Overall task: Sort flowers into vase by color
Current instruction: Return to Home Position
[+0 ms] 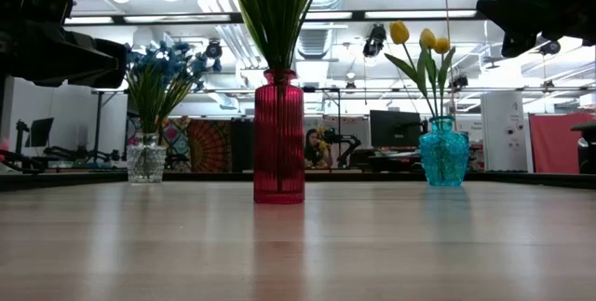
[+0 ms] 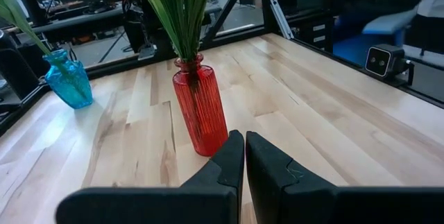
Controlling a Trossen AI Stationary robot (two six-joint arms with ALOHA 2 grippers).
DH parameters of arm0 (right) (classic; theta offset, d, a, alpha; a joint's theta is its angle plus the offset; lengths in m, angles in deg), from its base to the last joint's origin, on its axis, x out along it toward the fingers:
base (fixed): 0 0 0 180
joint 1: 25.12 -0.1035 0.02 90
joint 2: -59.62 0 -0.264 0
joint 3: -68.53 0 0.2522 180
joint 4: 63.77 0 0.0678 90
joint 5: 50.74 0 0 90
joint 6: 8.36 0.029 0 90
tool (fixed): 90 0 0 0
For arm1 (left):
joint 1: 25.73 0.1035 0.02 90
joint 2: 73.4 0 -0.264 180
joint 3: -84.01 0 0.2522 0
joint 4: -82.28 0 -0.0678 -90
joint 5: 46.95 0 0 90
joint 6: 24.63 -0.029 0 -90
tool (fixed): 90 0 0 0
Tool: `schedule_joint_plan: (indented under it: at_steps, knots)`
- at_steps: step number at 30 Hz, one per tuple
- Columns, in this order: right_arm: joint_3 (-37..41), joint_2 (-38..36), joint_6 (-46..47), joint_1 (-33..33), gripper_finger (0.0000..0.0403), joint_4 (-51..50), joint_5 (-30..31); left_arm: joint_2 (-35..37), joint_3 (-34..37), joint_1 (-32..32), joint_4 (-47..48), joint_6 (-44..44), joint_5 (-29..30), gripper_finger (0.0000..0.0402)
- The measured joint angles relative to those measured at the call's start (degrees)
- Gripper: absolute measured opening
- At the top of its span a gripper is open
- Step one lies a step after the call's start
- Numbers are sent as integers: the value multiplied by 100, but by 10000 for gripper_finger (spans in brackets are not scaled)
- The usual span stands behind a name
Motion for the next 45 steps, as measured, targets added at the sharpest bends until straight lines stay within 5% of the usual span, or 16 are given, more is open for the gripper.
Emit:
schedule_joint_plan:
  at_steps: [45]
  knots:
    - [0,2,0,0,127,-1,0,0,0,-1,0,2,-2,0]
